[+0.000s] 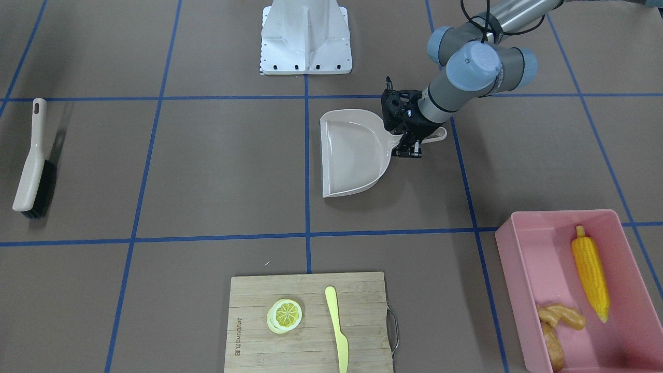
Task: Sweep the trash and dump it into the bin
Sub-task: 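Set the dustpan flat on the table center and open the left gripper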
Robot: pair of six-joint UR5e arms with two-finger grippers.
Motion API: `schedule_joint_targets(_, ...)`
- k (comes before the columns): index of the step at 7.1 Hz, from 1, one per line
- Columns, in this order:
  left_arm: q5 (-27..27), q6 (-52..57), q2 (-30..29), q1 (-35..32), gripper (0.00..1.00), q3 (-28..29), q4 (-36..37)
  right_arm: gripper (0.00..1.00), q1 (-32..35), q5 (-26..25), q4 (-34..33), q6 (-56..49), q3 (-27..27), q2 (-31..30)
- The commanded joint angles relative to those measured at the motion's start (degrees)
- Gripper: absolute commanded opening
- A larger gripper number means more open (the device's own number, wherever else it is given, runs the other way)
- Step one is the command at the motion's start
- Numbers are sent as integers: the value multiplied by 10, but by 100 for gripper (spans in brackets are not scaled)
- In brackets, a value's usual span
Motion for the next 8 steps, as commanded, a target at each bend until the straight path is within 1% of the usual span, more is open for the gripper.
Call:
schedule_joint_targets(1, 5, 24, 2, 0, 0, 2, 0, 100, 1, 0, 2, 0, -1, 0)
schedule_joint_targets(6, 6, 22, 1, 0, 0, 9, -22, 100, 1, 2, 1, 1, -1, 0)
schedule_joint_targets(8, 19, 21, -1, 1, 0, 11, -27, 100, 1, 3, 1, 1, -1, 0)
